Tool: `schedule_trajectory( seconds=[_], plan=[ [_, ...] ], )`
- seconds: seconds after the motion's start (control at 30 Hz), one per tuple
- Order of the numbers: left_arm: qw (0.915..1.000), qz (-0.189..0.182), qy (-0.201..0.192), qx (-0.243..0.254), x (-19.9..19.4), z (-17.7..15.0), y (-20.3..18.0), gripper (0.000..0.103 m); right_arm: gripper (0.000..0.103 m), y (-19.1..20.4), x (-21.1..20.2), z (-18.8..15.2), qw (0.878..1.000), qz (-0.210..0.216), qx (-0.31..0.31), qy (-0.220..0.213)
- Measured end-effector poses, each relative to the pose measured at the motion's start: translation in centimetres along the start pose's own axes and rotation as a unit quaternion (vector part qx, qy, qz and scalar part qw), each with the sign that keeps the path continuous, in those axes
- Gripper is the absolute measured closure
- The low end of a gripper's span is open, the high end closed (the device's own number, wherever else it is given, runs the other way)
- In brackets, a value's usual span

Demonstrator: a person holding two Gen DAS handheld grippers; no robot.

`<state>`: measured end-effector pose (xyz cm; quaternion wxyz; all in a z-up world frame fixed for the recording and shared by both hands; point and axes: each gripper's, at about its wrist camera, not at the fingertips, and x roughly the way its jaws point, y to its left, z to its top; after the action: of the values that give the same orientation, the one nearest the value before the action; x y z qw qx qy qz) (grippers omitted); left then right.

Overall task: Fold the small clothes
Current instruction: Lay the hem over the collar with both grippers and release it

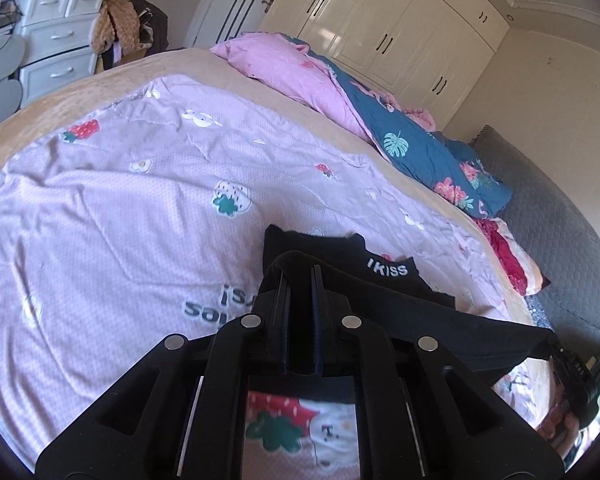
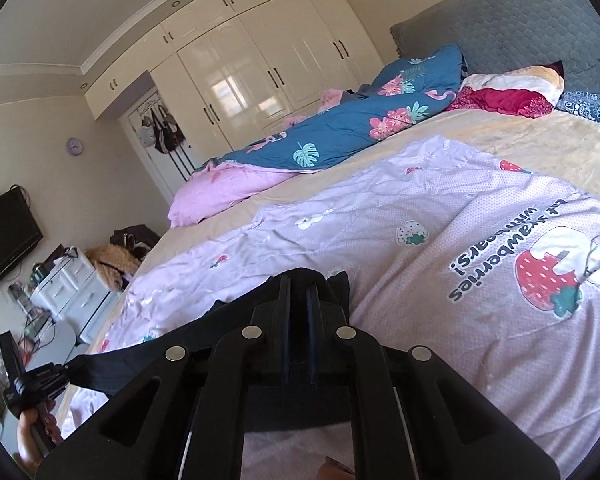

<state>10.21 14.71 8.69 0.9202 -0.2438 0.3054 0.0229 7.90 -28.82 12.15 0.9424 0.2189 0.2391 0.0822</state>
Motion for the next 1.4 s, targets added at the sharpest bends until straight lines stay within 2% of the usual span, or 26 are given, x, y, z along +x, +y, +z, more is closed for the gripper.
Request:
schedule_trajectory(
  seconds=[0.17, 0.37, 0.87, 0.97, 1.0, 1.03, 1.07, 1.1, 1.27, 1.3, 1.33, 1.4],
  plan=[
    [0.9998, 0.018, -0.001, 0.012, 2.3, 0.6, -0.2, 0.100, 0.097, -0.2, 2.3, 0.2, 1.000, -0.015, 0.008, -0.003],
    [0.9991, 0.035, 0.000, 0.023, 4.5, 0.9, 0.1, 0.100, 0.097, 0.0, 5.0, 0.0, 0.999, -0.041, -0.011, 0.004],
    [0.9969, 0.058, 0.026, 0.046, 8.9, 0.4, 0.8, 0.099, 0.097, -1.5, 11.0, -1.1, 0.995, -0.084, 0.002, 0.045],
    [0.9965, 0.066, 0.031, 0.040, 9.4, 0.2, 1.1, 0.095, 0.096, -1.7, 12.0, -1.7, 0.994, -0.092, -0.006, 0.063],
    [0.9961, 0.073, 0.028, 0.040, 9.4, 0.2, 1.1, 0.094, 0.092, -1.8, 12.3, -1.9, 0.993, -0.098, -0.010, 0.072],
    [0.9961, 0.074, 0.027, 0.039, 9.3, 0.2, 1.2, 0.093, 0.087, -1.8, 12.6, -2.1, 0.991, -0.105, -0.013, 0.079],
    [0.9962, 0.074, 0.027, 0.038, 9.3, 0.3, 1.3, 0.091, 0.075, -2.0, 12.7, -2.3, 0.990, -0.117, -0.016, 0.080],
    [0.9962, 0.074, 0.027, 0.038, 9.2, 0.3, 1.3, 0.086, 0.068, -2.0, 12.6, -2.5, 0.989, -0.124, -0.019, 0.079],
    [0.9962, 0.071, 0.018, 0.047, 7.5, 0.2, 0.9, 0.065, 0.061, -2.1, 11.1, -2.5, 0.990, -0.117, -0.031, 0.075],
    [0.9962, 0.069, 0.015, 0.051, 7.1, 0.2, 0.6, 0.055, 0.060, -1.9, 10.7, -2.5, 0.990, -0.113, -0.039, 0.073],
    [0.9962, 0.067, 0.013, 0.055, 6.7, 0.1, 0.4, 0.051, 0.060, -1.6, 10.2, -2.6, 0.990, -0.108, -0.050, 0.071],
    [0.9958, 0.062, 0.012, 0.067, 5.9, -0.4, -0.2, 0.051, 0.060, -0.9, 9.6, -2.6, 0.991, -0.095, -0.068, 0.070]
  ],
)
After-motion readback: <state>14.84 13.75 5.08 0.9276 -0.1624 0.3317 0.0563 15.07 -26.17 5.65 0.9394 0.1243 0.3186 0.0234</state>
